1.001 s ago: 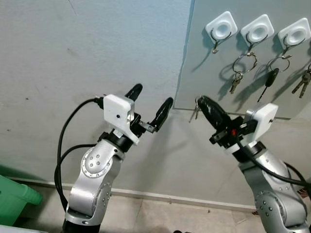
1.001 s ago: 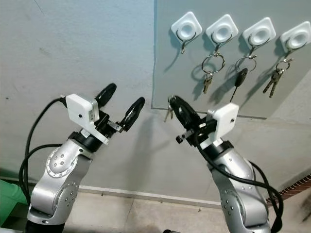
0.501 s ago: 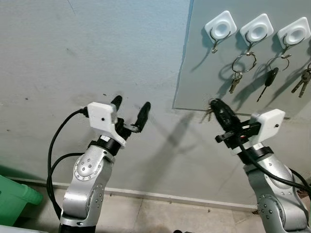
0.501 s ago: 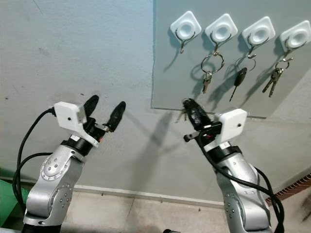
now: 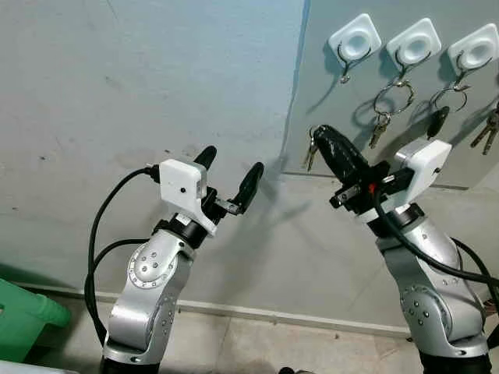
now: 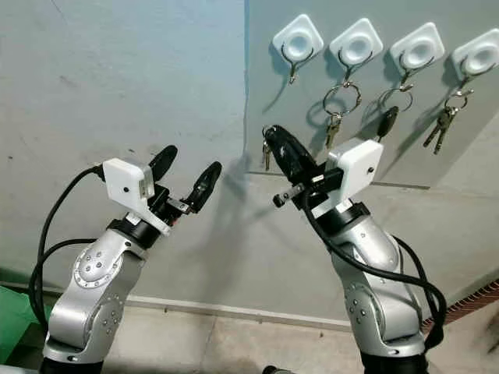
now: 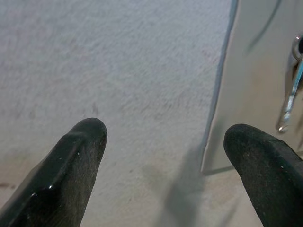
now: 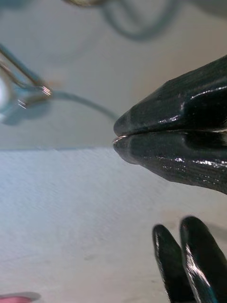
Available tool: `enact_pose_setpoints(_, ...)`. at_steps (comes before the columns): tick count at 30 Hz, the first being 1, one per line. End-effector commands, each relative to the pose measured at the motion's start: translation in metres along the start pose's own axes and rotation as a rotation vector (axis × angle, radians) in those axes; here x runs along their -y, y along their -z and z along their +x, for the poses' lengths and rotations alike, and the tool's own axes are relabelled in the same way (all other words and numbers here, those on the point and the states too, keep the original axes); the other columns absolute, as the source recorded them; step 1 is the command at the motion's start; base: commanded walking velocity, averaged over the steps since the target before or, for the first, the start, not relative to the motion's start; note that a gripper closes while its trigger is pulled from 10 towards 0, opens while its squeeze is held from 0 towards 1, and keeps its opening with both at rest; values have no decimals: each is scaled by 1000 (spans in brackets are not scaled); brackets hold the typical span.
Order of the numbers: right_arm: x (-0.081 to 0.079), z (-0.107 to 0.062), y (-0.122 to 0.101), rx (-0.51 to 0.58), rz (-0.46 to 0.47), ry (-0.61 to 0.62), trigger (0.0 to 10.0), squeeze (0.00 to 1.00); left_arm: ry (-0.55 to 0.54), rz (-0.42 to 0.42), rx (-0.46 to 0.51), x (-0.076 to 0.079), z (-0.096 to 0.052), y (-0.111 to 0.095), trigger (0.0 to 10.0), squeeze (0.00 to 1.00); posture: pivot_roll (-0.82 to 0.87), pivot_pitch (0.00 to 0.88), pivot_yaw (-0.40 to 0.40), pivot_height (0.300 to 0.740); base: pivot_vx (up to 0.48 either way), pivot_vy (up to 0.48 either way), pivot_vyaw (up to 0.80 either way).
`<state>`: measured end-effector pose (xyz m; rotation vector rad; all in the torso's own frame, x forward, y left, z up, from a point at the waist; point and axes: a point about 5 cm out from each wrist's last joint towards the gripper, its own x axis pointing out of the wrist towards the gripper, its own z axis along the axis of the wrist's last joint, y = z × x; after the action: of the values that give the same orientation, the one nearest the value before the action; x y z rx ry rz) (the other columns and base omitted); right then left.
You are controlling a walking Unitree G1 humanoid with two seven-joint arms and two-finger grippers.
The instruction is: Hang keys on a hook
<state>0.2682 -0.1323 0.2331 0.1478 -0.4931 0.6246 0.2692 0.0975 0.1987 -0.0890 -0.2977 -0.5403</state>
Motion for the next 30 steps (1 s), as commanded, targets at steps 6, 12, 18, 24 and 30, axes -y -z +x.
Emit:
enact_pose_setpoints(6,8,7,-19,81,-38,44,10000,0,37,26,31,3,7,-11,10000,0,-28,114,-3,740,0,0,0)
enact_pose_setpoints(12,13,12,-27,117,-54,65,10000,0,44,31,39,2,11,-13,10000,0,-32,110,1,740,0,0,0)
enact_pose_setpoints(18,15,14,-30,132,-60,69,10000,0,54,41,43,1,16,-15,10000,0,-28,104,0,740,0,0,0)
enact_pose_setpoints(24,16,11,-28,114,-55,71,10000,0,47,43,44,2,18,-15,10000,0,-24,106,-13,740,0,0,0)
enact_pose_setpoints(30,15,10,-28,104,-58,59,10000,0,52,27,56,5,20,-16,10000,0,-27,108,-16,740,0,0,0)
